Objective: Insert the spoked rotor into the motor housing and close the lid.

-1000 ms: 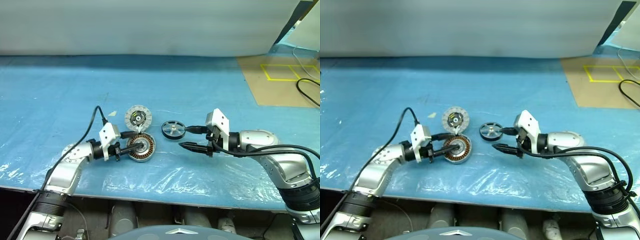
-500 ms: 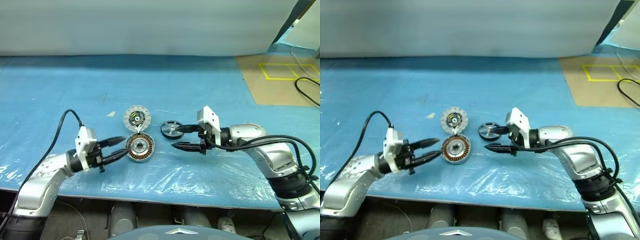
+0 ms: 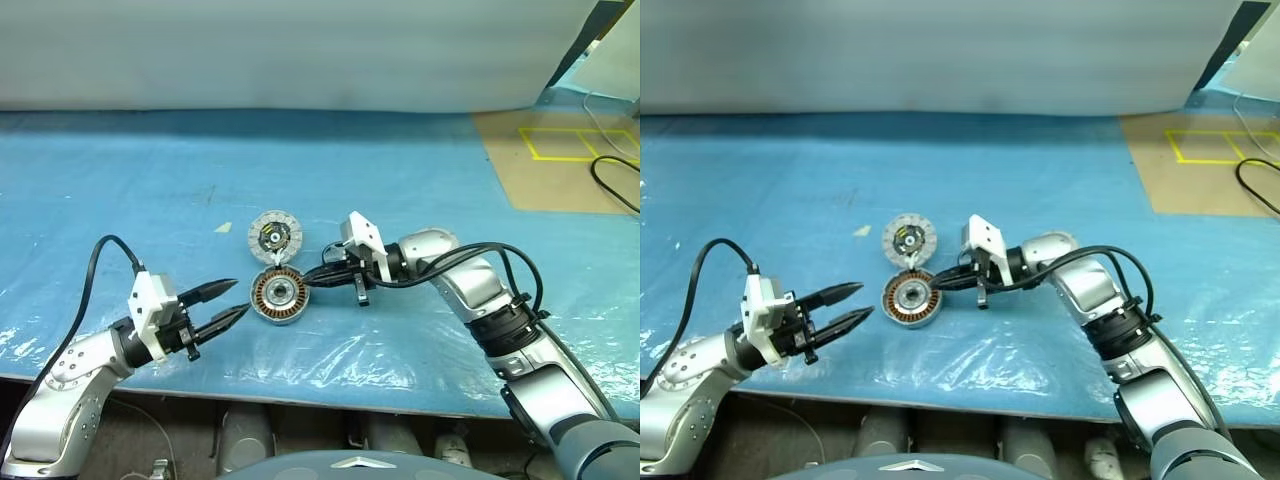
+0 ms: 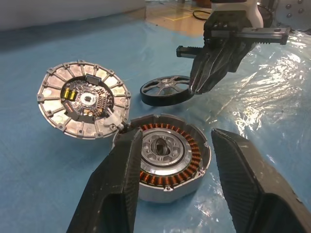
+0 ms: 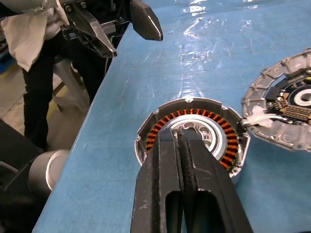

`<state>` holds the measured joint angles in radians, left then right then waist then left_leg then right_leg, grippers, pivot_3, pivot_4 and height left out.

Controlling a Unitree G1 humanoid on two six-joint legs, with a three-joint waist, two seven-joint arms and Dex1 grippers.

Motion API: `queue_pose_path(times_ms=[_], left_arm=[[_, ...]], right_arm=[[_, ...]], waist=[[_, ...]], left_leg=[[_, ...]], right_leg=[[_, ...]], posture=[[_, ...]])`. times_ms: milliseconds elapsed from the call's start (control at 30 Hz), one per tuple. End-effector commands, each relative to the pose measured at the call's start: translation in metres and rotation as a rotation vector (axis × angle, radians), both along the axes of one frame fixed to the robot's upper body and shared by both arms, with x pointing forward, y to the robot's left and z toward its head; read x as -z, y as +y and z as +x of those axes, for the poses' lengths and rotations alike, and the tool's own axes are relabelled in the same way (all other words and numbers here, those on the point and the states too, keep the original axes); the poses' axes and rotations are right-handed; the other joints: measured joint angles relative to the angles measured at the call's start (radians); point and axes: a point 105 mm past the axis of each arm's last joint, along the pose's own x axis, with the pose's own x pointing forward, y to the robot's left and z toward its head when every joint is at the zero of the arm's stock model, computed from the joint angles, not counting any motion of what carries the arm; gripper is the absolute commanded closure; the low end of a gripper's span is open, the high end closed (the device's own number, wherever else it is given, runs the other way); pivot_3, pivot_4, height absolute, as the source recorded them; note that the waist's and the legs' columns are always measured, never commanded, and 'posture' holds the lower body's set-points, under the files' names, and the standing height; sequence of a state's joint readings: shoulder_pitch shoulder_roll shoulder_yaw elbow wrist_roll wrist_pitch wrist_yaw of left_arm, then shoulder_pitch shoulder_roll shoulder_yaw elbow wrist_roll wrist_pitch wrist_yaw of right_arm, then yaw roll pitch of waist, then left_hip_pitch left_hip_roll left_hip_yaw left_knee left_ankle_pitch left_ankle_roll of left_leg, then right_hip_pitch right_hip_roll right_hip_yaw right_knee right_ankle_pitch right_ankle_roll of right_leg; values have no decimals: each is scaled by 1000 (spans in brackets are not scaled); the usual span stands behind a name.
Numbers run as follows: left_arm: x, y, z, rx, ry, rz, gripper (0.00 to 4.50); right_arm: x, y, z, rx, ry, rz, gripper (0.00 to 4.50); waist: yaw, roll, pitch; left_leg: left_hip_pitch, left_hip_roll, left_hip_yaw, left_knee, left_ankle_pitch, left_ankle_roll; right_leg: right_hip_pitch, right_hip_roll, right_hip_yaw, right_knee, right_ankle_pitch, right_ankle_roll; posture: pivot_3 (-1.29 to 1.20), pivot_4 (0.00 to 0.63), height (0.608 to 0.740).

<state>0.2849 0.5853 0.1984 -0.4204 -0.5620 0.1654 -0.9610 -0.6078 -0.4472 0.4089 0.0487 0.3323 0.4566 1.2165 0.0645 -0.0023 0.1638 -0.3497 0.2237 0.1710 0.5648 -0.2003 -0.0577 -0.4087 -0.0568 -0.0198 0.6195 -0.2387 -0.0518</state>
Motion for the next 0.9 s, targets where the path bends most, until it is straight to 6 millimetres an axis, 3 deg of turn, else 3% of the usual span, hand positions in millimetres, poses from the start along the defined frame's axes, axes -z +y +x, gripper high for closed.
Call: queue_pose_path(times_ms=[33,533,900], left_arm=[[-9,3,-1,-26,-60,18,2116],[-4,1,4,-54,-58,17,2116],[1,1,4,-50,-48,30,2116]], right_arm=[[-5,16,2,-34,-40,12,4457],[19,48,11,-30,-107,-39,4457],[34,47,22,44,-146,-78,4457]], waist=[[-1,0,0],[-17,0,0],[-22,0,0]], left_leg=[[0,0,0,0,0,0],[0,0,0,1,0,-1],[0,0,0,1,0,0]], right_leg=[[0,0,0,0,0,0],[0,0,0,1,0,0],[0,0,0,2,0,0]], posture=[[0,150,740],[0,150,740],[0,150,740]])
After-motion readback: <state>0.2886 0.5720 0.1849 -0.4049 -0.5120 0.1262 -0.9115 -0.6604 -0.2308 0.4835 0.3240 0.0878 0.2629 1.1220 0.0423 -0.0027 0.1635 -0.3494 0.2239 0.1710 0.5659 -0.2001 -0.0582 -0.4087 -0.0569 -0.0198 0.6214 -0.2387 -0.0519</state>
